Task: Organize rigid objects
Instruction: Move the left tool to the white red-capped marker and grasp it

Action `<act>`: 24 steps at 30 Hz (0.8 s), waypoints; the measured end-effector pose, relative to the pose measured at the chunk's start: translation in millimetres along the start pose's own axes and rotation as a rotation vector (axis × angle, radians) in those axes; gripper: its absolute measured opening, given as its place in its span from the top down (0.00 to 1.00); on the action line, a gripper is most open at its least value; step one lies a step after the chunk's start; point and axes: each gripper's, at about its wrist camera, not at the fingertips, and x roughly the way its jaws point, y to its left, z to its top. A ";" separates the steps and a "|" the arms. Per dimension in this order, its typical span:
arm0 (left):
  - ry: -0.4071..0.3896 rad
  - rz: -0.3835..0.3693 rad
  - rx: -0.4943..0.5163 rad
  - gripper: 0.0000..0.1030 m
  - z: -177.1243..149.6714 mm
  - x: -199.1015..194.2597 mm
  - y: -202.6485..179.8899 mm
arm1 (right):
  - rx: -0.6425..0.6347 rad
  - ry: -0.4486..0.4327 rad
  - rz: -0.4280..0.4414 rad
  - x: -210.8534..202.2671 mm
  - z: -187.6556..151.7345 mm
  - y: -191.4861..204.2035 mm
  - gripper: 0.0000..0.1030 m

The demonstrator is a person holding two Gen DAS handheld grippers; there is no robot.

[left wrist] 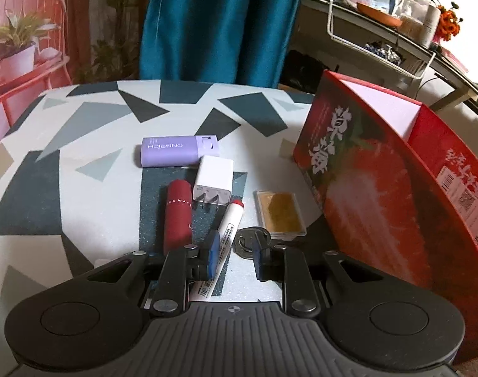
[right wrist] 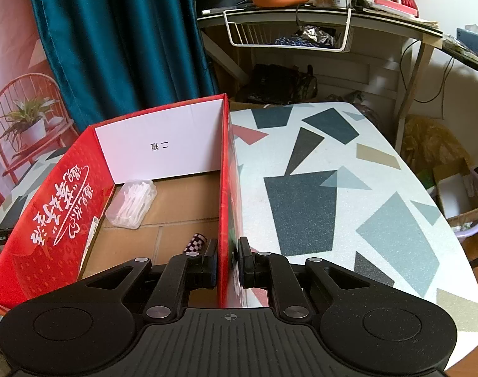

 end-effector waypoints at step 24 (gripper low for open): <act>0.022 0.131 -0.045 0.83 -16.2 8.0 -6.8 | -0.002 0.000 -0.001 0.3 0.0 0.2 0.89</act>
